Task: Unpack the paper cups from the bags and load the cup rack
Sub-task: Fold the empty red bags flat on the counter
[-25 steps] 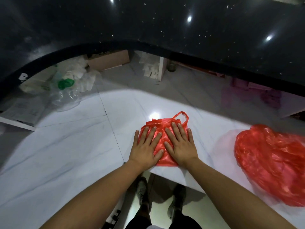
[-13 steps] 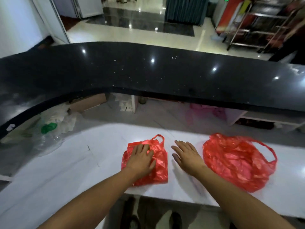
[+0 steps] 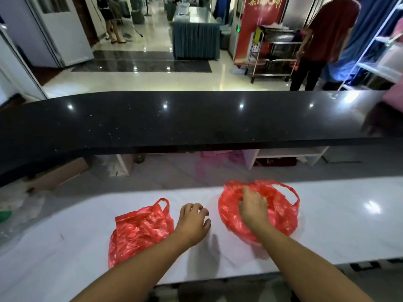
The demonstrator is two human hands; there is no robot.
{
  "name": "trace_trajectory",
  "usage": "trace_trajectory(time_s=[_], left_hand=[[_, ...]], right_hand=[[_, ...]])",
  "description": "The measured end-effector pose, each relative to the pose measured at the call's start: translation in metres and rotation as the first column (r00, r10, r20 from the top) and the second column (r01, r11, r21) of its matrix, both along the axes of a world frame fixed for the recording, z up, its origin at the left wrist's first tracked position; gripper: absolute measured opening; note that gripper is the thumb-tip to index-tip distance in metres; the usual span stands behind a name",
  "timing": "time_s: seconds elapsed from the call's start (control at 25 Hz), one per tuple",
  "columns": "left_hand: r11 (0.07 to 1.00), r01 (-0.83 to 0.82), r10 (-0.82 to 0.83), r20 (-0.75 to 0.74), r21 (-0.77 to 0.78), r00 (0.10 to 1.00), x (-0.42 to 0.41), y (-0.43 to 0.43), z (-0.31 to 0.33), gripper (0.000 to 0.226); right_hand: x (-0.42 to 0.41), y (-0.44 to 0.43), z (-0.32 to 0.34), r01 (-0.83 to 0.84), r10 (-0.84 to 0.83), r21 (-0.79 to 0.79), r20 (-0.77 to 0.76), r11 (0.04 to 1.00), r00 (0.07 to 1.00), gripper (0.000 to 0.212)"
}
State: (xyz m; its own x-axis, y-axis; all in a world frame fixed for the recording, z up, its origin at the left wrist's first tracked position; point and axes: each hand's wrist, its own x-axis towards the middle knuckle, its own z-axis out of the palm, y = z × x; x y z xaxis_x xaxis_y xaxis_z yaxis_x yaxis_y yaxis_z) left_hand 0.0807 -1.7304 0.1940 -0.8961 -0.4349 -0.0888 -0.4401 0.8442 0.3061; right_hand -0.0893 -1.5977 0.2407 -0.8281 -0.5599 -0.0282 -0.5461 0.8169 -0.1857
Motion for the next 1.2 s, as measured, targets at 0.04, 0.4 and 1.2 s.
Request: trace_trajectory(time_s=[0.04, 0.4, 1.2], left_hand=[[0.996, -0.06, 0.06, 0.009, 0.068, 0.998, -0.006, 0.006, -0.002, 0.038], [-0.136, -0.275, 0.691, 0.29, 0.952, 0.662, -0.077, 0.03, 0.014, 0.031], [-0.253, -0.221, 0.354, 0.303, 0.942, 0.885, -0.091, 0.062, 0.011, 0.027]], right_hand=[[-0.007, 0.001, 0.003, -0.034, 0.034, -0.091, 0.0, 0.995, 0.999, 0.035], [-0.055, 0.051, 0.05, -0.257, 0.279, -0.636, -0.068, 0.728, 0.958, 0.023], [-0.029, 0.138, 0.01, 0.266, -0.07, -0.643, 0.313, 0.719, 0.947, 0.034]])
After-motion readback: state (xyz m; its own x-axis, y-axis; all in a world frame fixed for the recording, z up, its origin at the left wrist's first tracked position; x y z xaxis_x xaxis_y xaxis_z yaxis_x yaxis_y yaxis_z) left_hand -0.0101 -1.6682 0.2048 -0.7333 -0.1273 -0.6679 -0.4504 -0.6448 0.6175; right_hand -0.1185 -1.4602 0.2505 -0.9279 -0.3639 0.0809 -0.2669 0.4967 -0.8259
